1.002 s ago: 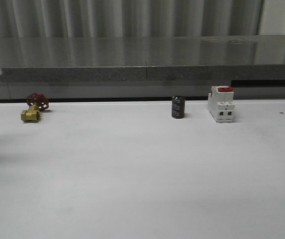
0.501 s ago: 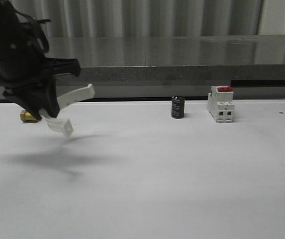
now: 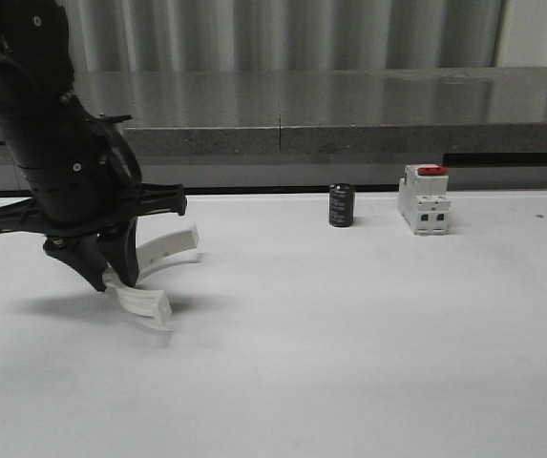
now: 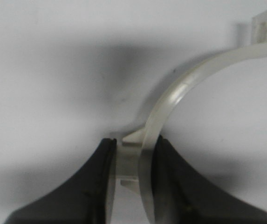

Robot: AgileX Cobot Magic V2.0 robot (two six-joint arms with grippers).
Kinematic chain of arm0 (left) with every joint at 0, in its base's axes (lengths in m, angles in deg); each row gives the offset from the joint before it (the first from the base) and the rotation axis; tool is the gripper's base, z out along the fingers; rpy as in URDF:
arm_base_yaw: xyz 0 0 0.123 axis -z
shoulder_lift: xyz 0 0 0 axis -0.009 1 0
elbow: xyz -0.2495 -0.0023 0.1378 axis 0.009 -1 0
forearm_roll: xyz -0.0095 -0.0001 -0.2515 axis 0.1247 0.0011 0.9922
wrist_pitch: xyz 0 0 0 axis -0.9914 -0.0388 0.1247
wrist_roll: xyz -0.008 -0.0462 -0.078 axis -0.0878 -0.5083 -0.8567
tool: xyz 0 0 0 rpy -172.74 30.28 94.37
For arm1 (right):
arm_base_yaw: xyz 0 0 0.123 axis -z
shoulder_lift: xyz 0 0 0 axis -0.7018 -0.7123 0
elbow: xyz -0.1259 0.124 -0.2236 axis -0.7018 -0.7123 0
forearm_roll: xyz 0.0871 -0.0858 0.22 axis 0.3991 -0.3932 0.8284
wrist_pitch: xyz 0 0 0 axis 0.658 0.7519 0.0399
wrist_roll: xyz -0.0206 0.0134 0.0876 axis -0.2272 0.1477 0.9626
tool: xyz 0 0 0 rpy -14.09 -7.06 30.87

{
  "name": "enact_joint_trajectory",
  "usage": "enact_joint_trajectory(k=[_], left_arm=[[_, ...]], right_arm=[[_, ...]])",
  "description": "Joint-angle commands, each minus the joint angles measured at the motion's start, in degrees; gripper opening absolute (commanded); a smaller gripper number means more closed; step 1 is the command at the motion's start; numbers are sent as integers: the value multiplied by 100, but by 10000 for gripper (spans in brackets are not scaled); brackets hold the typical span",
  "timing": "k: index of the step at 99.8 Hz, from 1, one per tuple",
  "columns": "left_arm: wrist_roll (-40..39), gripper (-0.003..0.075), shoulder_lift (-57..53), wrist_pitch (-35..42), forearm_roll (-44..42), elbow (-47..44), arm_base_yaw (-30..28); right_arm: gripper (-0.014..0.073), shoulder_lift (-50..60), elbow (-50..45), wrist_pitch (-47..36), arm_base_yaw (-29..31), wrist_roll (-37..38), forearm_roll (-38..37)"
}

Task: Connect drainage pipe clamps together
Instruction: 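Lift the clamp with the left gripper and set it down nearer the robot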

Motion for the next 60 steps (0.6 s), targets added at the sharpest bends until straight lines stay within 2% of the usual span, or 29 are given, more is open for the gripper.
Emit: enact_joint_trajectory(k=[1, 49, 60], left_arm=[[-112, 0, -271, 211, 19, 161, 50], [-112, 1, 13, -4, -32, 161, 50], [-112, 64, -11, 6, -32, 161, 50]], right_arm=[[-67, 109, 95, -485, 31, -37, -32], [-67, 109, 95, -485, 31, -37, -32], [-67, 109, 95, -485, 31, -37, -32]])
